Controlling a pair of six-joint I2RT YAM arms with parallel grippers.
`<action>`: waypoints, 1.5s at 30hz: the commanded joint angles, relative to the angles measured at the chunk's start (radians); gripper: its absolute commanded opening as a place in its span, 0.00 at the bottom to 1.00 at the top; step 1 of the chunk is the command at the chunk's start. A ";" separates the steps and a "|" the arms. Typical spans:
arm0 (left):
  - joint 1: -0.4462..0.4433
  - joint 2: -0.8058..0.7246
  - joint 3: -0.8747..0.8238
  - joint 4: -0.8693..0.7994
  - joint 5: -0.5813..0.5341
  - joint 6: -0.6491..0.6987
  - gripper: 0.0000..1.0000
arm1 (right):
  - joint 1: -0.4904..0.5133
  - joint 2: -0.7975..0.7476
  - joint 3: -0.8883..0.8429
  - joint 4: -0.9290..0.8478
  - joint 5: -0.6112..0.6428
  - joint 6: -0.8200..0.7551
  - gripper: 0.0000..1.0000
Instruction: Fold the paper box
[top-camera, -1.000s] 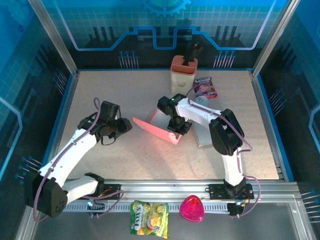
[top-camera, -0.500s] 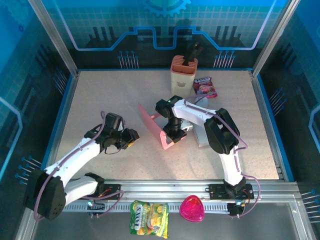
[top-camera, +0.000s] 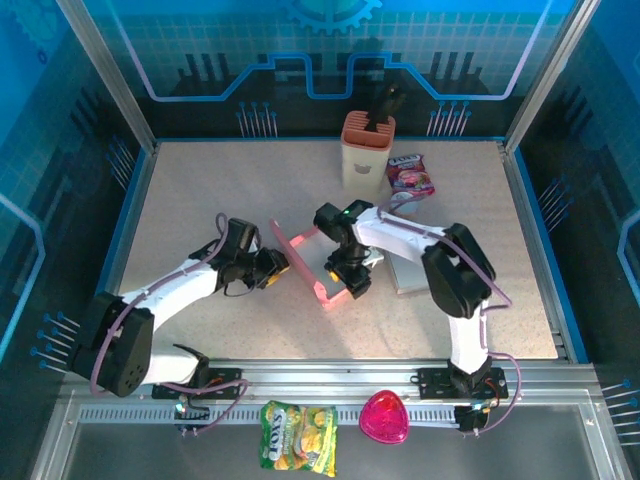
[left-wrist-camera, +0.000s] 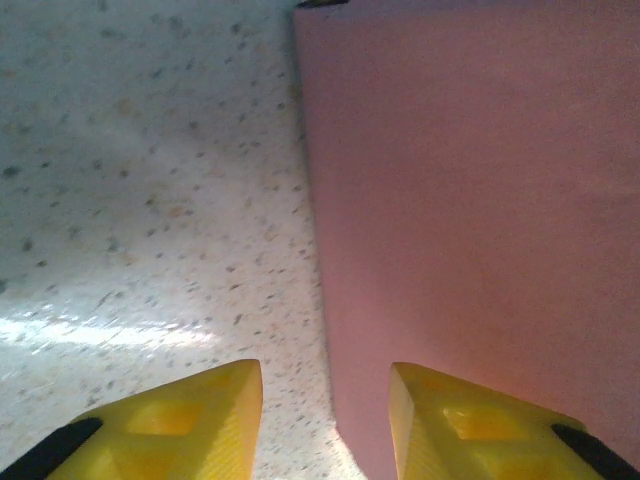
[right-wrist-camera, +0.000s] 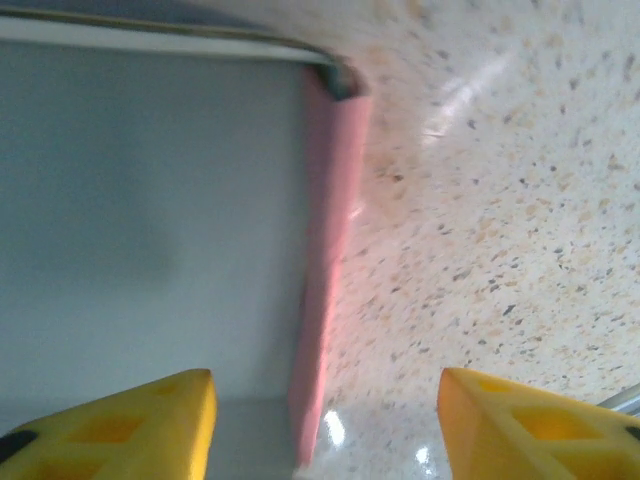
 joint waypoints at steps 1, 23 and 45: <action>-0.004 0.015 0.052 0.016 -0.016 0.002 0.39 | -0.018 -0.118 0.029 -0.001 0.116 -0.189 0.62; -0.004 0.081 0.151 -0.028 -0.036 0.033 0.39 | 0.004 -0.035 0.339 0.048 -0.320 -1.259 0.54; -0.003 -0.040 0.285 -0.292 -0.143 0.158 0.41 | 0.036 -0.028 0.302 0.355 -0.076 -0.760 0.00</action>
